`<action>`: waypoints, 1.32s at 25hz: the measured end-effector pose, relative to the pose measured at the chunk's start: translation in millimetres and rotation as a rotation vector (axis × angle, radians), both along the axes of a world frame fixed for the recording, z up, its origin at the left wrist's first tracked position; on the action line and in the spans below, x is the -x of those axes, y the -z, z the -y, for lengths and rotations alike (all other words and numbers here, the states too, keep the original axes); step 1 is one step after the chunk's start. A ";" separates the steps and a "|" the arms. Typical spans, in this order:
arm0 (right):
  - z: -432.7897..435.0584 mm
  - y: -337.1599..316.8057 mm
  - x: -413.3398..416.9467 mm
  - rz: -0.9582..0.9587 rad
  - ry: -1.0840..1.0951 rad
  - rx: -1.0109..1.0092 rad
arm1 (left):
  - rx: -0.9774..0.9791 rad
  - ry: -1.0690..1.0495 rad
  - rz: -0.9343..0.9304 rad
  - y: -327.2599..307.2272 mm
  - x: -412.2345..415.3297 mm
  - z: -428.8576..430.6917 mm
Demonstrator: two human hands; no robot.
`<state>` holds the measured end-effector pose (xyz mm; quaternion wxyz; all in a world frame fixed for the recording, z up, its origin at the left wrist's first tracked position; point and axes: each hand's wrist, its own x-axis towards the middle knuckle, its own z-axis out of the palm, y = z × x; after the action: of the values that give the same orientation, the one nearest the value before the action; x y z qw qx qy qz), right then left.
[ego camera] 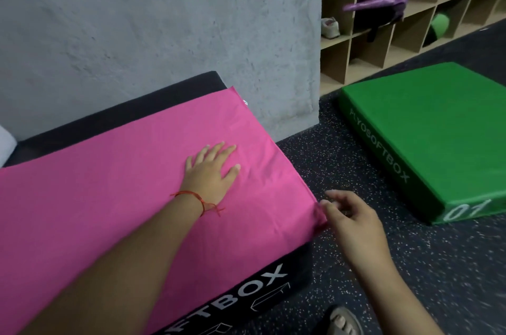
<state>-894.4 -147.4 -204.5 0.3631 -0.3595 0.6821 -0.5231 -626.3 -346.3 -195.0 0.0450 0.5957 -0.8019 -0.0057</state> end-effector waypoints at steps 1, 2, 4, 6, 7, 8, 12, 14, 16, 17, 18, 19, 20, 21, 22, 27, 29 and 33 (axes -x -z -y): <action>-1.1 3.2 5.9 0.015 -0.016 -0.019 | 0.003 0.003 0.000 1.7 2.9 1.4; -0.5 4.5 5.0 -0.004 -0.046 -0.038 | 0.009 0.001 -0.009 0.8 -0.2 0.8; 3.8 7.9 3.5 -0.060 -0.101 -0.079 | 0.024 0.001 -0.020 1.2 -2.8 -0.4; 11.4 9.3 7.7 -0.084 -0.127 -0.102 | 0.033 0.004 -0.022 2.1 -2.7 0.5; 16.3 9.3 10.4 -0.089 -0.131 -0.105 | 0.035 0.005 -0.021 2.8 -2.8 1.1; 21.1 8.0 11.9 -0.086 -0.134 -0.100 | 0.038 0.007 -0.021 3.2 -2.4 1.9; 33.6 4.5 4.2 -0.169 -0.100 -0.011 | 0.055 0.005 -0.027 4.7 -0.3 -0.1; 36.0 5.4 -3.1 -0.177 -0.098 0.024 | 0.056 0.002 -0.037 4.3 0.0 -0.7; 37.3 5.4 -4.4 -0.124 -0.085 0.011 | 0.057 -0.003 -0.043 4.6 -0.2 0.0; 37.0 5.0 -2.2 -0.104 -0.082 -0.001 | 0.061 -0.003 -0.041 4.9 0.3 0.2; 36.0 4.6 0.4 -0.098 -0.088 -0.003 | 0.064 -0.005 -0.043 5.0 0.7 0.5; 35.2 4.3 1.3 -0.114 -0.098 0.001 | 0.066 -0.007 -0.046 5.7 0.3 0.7; 33.7 3.4 1.2 -0.153 -0.106 0.013 | 0.069 -0.007 -0.045 5.9 0.2 1.1; 32.3 2.8 -0.7 -0.226 -0.113 0.039 | 0.073 -0.006 -0.041 6.6 -0.1 1.3; 30.9 2.0 -3.8 -0.330 -0.119 0.081 | 0.076 -0.006 -0.036 7.1 -0.4 1.6; 28.4 3.3 -16.1 -0.786 -0.150 0.193 | 0.080 -0.004 -0.035 8.1 0.0 2.8; 29.6 6.1 -16.2 -0.800 -0.165 0.198 | 0.076 -0.001 -0.034 7.7 0.1 2.2; 29.7 3.8 -10.3 -0.758 -0.177 0.192 | 0.057 -0.007 -0.027 6.1 1.7 0.0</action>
<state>-884.2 -177.1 -208.3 0.0943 -0.6167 0.6821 -0.3815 -628.0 -346.3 -201.1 0.0729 0.5969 -0.7989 0.0092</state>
